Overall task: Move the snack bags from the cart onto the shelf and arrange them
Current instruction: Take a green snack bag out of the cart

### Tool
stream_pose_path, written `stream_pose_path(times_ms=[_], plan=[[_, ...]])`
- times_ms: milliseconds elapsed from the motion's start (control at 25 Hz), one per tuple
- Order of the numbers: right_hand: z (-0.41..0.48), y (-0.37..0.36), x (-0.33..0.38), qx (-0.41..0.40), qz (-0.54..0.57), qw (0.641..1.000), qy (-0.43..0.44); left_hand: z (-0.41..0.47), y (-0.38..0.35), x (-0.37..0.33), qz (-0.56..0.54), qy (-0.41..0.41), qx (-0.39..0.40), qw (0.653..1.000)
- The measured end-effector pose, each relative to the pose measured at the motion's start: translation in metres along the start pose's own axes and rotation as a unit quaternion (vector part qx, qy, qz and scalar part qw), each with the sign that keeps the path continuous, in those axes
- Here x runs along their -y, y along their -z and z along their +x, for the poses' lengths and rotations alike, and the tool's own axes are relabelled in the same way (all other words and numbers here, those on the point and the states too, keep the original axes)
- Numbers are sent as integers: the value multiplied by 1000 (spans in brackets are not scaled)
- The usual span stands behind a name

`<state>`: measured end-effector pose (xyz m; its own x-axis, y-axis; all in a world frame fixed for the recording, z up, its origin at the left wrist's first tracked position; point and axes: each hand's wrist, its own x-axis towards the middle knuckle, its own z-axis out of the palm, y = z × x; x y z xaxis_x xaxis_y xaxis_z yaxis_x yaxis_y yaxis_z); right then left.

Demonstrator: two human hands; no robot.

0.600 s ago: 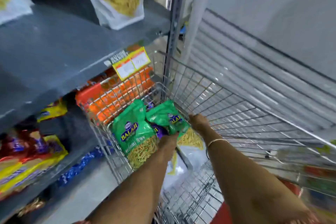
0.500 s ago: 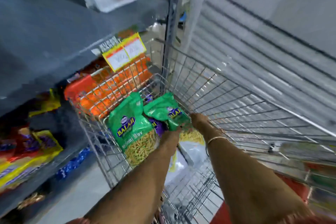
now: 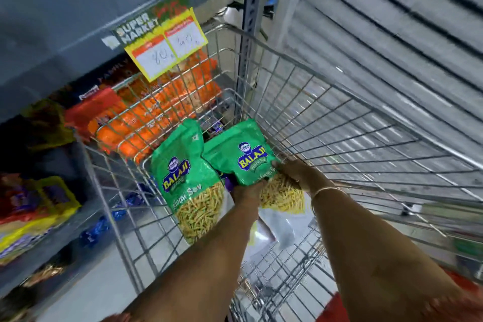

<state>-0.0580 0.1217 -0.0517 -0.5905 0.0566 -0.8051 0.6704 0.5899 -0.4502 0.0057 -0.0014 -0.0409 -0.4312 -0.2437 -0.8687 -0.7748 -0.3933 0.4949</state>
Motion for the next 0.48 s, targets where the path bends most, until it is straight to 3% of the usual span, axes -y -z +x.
stream_pose_path(times_ms=[80,240,360,480], plan=[[-13,7,-3,38,42,998,10,-9,5,-5,-10,-5,-6,1000],[-84,25,32,70,129,987,70,-53,20,-40,-17,-41,86,995],[-145,33,64,107,166,972,126,-96,45,-78,64,-81,60,993],[-193,38,101,111,166,965,170,-134,70,-123,77,-161,55,982]])
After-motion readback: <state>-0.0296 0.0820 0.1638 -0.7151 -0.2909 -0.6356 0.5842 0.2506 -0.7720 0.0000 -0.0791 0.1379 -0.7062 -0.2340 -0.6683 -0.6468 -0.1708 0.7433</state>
